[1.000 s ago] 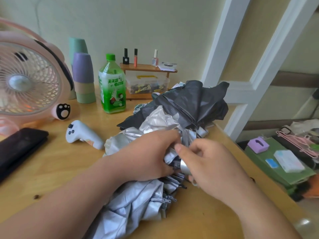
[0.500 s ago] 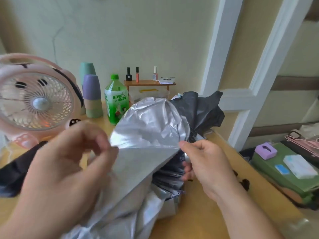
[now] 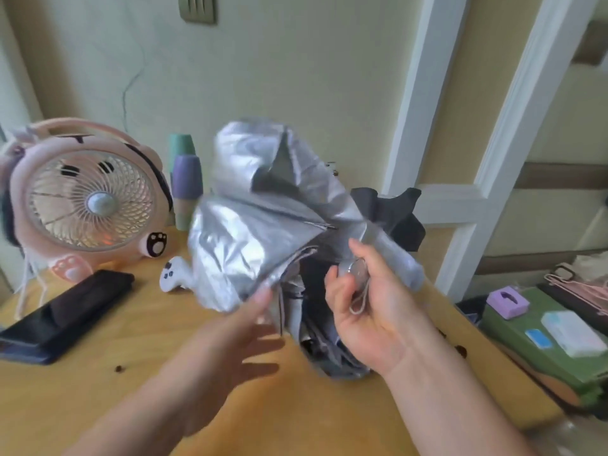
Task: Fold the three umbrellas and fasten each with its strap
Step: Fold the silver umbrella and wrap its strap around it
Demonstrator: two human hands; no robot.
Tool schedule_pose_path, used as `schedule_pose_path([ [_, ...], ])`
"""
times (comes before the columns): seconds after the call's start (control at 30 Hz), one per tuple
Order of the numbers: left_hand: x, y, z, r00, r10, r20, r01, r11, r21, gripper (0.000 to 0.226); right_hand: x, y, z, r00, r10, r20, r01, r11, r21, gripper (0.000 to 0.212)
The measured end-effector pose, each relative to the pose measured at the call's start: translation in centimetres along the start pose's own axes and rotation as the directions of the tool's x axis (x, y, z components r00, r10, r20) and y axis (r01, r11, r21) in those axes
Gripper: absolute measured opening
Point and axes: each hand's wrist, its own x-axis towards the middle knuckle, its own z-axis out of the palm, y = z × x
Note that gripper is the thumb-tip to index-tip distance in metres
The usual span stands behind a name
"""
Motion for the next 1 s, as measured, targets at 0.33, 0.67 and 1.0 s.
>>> schedule_pose_path([
  [0.33, 5.5, 3.0, 1.1, 0.985, -0.122, -0.120, 0.070, 0.929, -0.364, 0.032, 1.1, 1.1, -0.4, 1.000, 0.005, 0.019, 0.005, 0.864, -0.503, 0.022],
  [0.67, 2.6, -2.5, -0.8, 0.881, -0.397, 0.258, 0.461, 0.843, -0.278, 0.099, -0.2, -0.6, 1.1, 0.982, 0.026, 0.187, -0.026, 1.000, 0.000, 0.033],
  [1.0, 5.6, -0.2, -2.6, 0.995, -0.084, -0.055, 0.078, 0.992, -0.103, 0.055, 3.8, 5.7, -1.7, 0.973, 0.221, 0.060, -0.227, 0.966, 0.123, 0.023],
])
